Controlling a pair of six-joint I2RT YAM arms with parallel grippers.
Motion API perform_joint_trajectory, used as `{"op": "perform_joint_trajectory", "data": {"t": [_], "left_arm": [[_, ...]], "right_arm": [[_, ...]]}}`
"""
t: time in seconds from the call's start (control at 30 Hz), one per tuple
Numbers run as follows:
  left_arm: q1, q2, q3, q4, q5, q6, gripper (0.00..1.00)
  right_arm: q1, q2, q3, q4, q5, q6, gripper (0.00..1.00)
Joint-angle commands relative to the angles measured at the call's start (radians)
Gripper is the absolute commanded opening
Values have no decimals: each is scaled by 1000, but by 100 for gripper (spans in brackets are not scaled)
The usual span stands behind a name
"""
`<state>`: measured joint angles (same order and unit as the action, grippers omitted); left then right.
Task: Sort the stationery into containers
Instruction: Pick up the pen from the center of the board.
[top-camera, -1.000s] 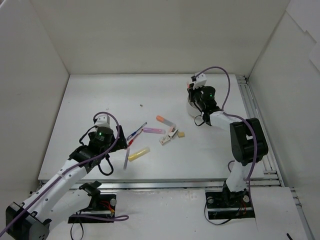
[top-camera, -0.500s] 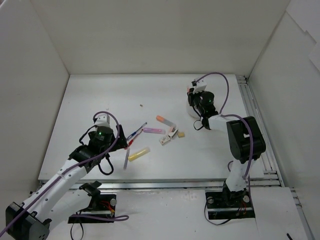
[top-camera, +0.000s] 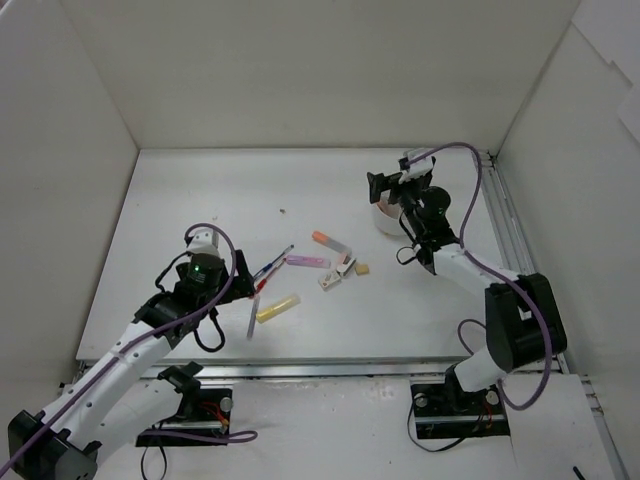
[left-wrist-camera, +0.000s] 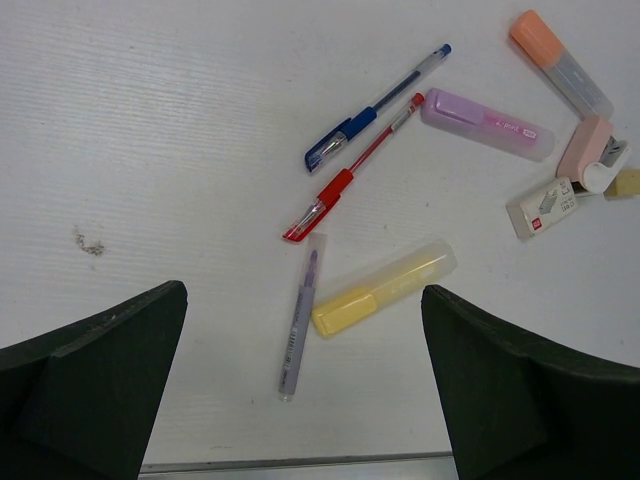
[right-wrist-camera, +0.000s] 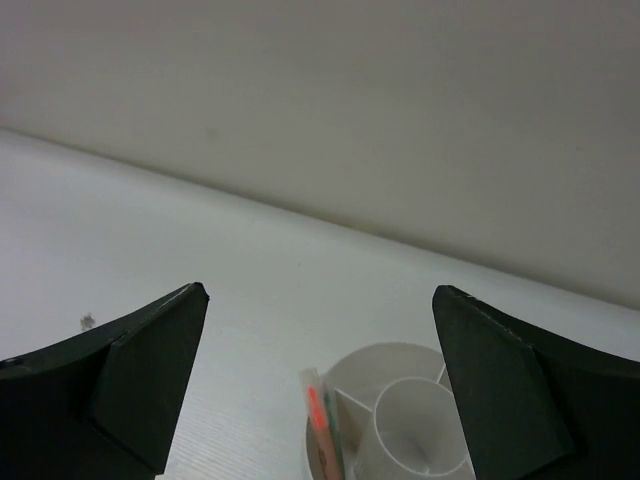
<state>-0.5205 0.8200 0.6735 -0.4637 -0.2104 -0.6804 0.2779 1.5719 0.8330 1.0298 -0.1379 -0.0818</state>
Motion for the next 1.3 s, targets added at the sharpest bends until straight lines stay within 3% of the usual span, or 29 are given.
{"op": "perform_joint_trajectory", "data": {"t": [0.0,0.2,0.4,0.5,0.53,0.73,0.83,0.93,1.27], "left_arm": [[8,4,29,30,22,1,100],[8,91,34,80,63,38,100],[8,287,103,97,94,81,100],[8,318,95,134,112,91,100],[8,333,97,135,121,93,100],[8,320,68,94,172,62,100],[8,283,0,94,154,-2,99],[8,304,-6,86,120,-53,90],[-82,519,78,68,3,-110,71]], "right_arm": [[24,-128,-21,112,11,-19,98],[32,-245,-67,86,-141,63,98],[53,-361,-147,36,-203,204,98],[116,-406,-164,-118,-194,151,98],[160,-412,-154,-251,-200,124,98],[314,-348,-38,-646,-77,93,98],[348,-360,-43,-685,12,115,98],[356,-398,-78,-666,38,149,98],[366,-527,-124,-780,263,200,98]]}}
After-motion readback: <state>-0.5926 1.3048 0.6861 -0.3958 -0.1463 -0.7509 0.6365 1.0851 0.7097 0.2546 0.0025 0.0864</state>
